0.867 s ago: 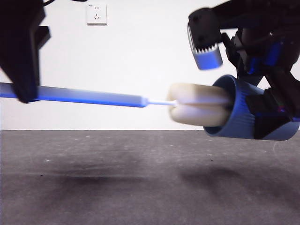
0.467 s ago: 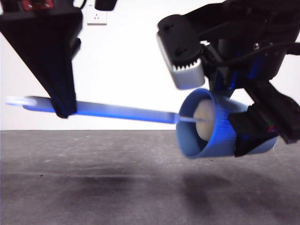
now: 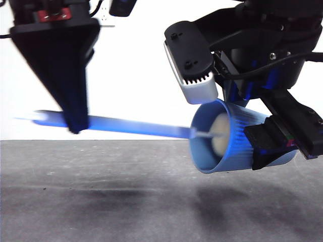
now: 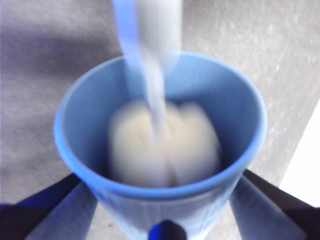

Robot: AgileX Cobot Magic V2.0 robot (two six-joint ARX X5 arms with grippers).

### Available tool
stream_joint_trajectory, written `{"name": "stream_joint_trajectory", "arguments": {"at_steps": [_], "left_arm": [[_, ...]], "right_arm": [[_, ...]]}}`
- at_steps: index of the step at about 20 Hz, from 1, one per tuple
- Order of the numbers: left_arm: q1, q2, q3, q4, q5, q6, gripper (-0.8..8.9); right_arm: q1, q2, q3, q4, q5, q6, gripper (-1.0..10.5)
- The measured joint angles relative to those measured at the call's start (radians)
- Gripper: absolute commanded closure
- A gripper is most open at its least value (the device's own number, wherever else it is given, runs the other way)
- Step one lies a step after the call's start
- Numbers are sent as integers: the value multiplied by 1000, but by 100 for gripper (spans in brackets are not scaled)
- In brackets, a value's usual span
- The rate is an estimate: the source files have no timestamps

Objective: Pick up the cup brush,pick up the cup,insert the brush into the cup,clean the cup,put the cup brush back,put the cup back to the fixed position on the table

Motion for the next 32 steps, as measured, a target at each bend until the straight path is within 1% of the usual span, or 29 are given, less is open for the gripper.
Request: {"name": "stream_joint_trajectory", "arguments": {"at_steps": [2,4,8,11,13,14,20,25,28,30,32], "left_arm": [[10,0,0,-51,-33,0,822],[29,-6,0,-95,-45,4,822],[53,-40,0,-111,-46,5,822],[53,-40,0,-103,-35,8,822],[51,-40,0,-68,16,12,822],[45,-40,0,-49,21,12,822],[12,18,0,66,37,3,822],[6,19,0,59,32,-7,822],[6,19,0,24,-23,-7,822],[6,19,0,8,-36,-7,822],[19,19,0,-7,-55,-8,822]], "right_arm": [[-21,0,0,-4,13,10,964],[-49,0,0,-31,14,28,964],[-84,0,0,-47,18,56,964],[-80,0,0,-29,15,59,964],[-75,0,0,-2,13,59,964],[-69,0,0,1,13,59,964],[11,0,0,39,5,39,964],[25,0,0,29,17,35,964],[-4,0,0,29,53,46,964],[-47,0,0,14,69,79,964],[-99,-1,0,-24,85,132,964]]}}
